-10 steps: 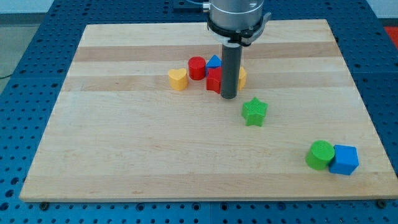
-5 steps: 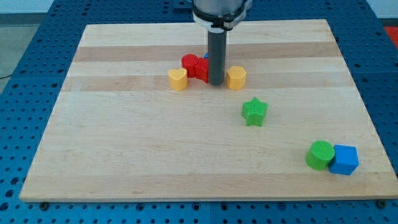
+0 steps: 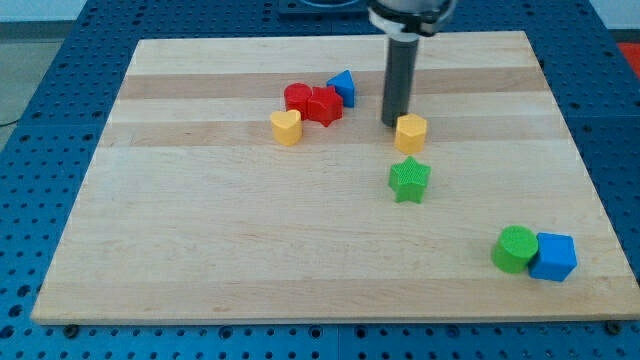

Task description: Move the yellow hexagon and the red star in opposite directions

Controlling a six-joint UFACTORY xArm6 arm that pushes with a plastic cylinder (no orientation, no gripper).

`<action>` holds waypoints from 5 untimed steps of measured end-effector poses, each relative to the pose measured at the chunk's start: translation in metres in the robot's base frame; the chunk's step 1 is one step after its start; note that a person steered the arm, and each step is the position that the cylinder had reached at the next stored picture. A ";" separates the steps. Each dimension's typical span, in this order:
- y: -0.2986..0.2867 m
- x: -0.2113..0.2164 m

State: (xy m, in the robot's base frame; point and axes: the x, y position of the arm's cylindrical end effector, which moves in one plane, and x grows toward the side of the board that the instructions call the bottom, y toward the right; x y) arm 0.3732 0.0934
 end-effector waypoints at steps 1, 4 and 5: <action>0.027 0.018; -0.039 0.015; -0.067 0.022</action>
State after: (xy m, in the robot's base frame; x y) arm 0.3955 0.0262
